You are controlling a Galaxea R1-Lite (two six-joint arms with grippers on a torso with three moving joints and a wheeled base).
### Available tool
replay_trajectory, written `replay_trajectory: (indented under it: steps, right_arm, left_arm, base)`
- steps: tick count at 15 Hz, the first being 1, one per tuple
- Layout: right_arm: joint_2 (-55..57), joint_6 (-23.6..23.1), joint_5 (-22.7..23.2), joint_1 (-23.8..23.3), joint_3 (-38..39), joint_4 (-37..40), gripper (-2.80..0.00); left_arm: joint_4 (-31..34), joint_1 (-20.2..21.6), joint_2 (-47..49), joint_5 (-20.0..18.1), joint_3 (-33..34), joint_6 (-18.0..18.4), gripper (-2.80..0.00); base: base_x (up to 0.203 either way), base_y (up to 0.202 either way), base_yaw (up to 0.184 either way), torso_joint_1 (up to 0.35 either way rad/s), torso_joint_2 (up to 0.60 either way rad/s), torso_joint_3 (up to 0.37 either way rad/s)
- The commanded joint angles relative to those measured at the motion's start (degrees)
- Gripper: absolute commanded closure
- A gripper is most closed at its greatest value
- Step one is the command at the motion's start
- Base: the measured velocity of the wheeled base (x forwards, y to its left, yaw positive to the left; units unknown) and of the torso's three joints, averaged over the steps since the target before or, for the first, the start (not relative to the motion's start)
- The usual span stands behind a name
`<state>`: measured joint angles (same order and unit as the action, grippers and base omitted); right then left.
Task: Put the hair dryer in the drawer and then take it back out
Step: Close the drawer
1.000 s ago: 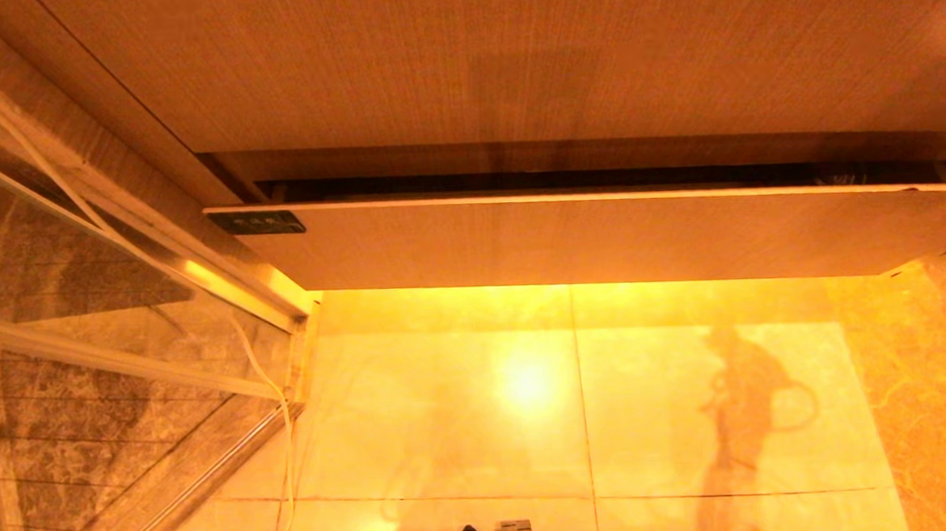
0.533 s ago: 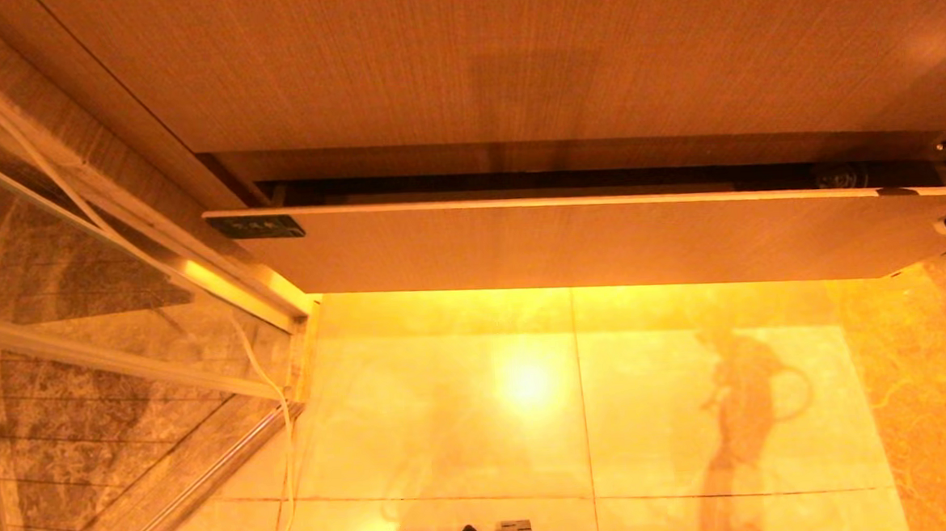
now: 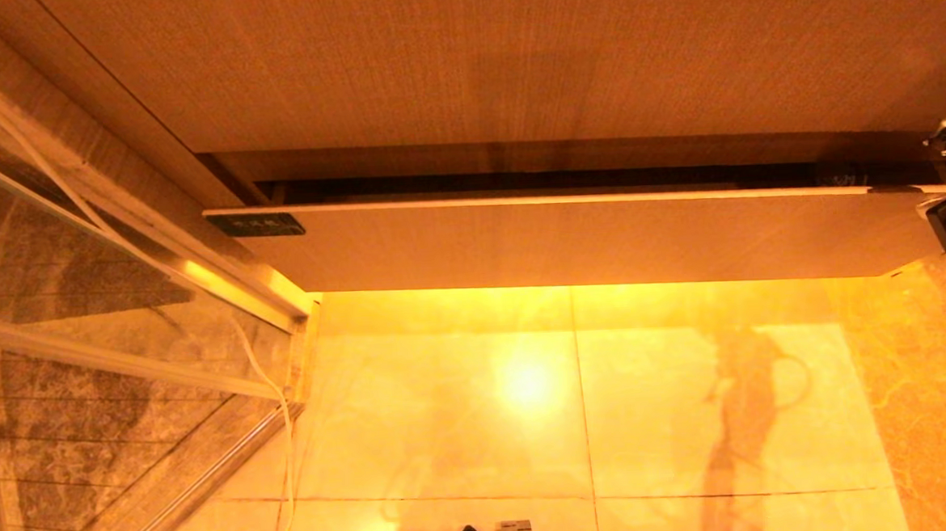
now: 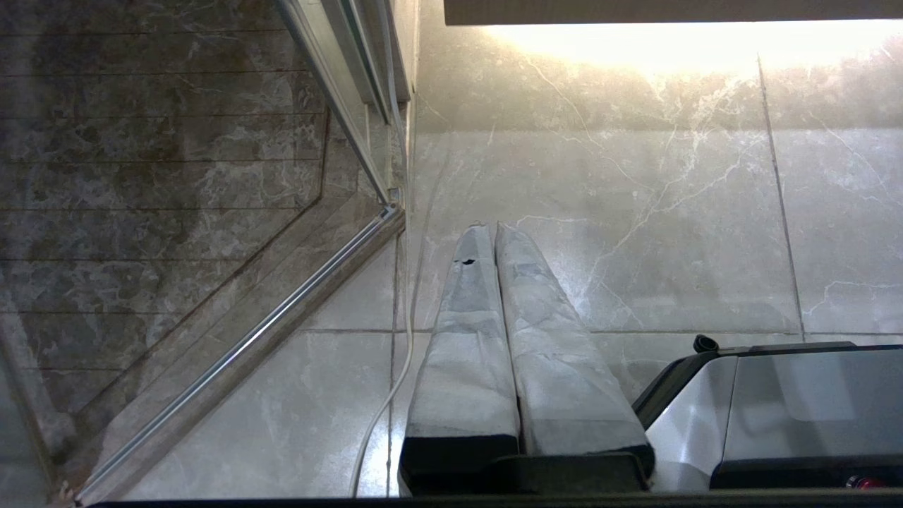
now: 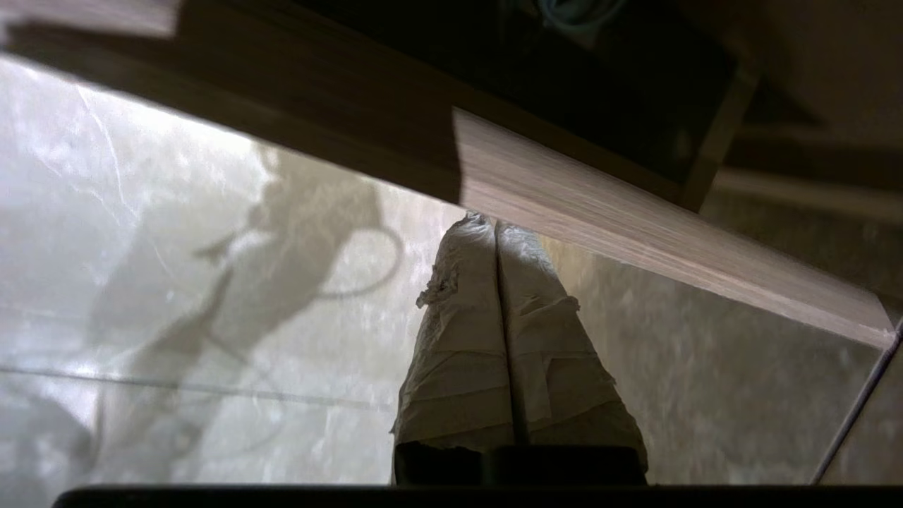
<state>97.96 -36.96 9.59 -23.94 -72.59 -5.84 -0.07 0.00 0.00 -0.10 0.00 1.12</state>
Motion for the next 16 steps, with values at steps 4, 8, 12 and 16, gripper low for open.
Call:
replay_trajectory:
  steps: [4,8,12,16]
  right_arm:
    - [0.1,0.0,0.2,0.0,0.3,-3.4,0.00]
    - [0.6,0.3,0.7,0.6,0.0,-7.8,0.00]
    - [1.4,0.3,0.7,0.6,-0.3,-8.8,0.00]
    - [2.9,0.3,0.6,1.3,-0.3,-12.4,0.00]
  left_arm:
    - [0.0,0.0,0.0,0.0,0.1,0.0,0.00]
    - [0.0,0.0,0.0,0.0,0.1,0.0,0.00]
    - [0.0,0.0,0.0,0.0,0.1,0.0,0.00]
    - [0.0,0.0,0.0,0.0,0.1,0.0,0.00]
  base:
    - [0.000,0.000,0.000,0.000,0.00,0.000]
    - [0.000,0.000,0.000,0.000,0.00,0.000]
    - [0.000,0.000,0.000,0.000,0.00,0.000]
    - [0.000,0.000,0.000,0.000,0.00,0.000]
